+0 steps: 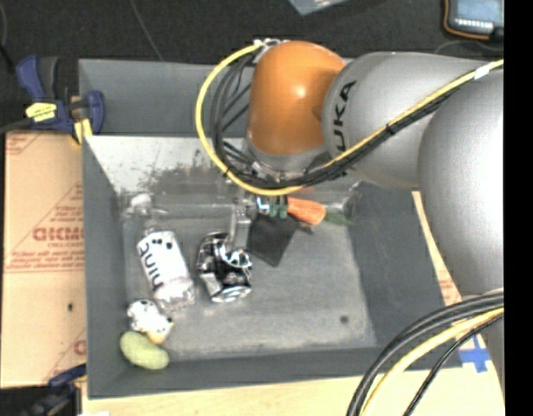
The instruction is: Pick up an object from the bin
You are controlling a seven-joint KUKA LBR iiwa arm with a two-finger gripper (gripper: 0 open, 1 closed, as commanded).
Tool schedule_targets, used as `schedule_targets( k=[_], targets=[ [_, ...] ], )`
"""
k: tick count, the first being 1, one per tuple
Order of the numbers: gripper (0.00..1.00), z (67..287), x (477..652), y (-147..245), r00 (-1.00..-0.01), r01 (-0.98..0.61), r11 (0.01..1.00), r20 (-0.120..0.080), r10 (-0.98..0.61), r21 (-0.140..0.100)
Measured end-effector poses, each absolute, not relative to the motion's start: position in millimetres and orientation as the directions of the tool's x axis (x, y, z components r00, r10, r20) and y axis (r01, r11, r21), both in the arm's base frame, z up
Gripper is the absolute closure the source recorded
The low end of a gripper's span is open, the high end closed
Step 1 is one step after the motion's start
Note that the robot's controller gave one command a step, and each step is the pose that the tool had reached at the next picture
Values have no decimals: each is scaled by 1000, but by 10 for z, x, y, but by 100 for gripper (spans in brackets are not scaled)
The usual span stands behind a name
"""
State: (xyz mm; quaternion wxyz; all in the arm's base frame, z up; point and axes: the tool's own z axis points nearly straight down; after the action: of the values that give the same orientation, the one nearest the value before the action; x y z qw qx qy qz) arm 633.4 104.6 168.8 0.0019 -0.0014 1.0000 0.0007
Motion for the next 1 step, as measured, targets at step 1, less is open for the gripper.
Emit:
schedule_targets(
  k=[1],
  targets=[
    [0,1559,6275,697,-998,-69,998,-3,-69,2]
  ],
)
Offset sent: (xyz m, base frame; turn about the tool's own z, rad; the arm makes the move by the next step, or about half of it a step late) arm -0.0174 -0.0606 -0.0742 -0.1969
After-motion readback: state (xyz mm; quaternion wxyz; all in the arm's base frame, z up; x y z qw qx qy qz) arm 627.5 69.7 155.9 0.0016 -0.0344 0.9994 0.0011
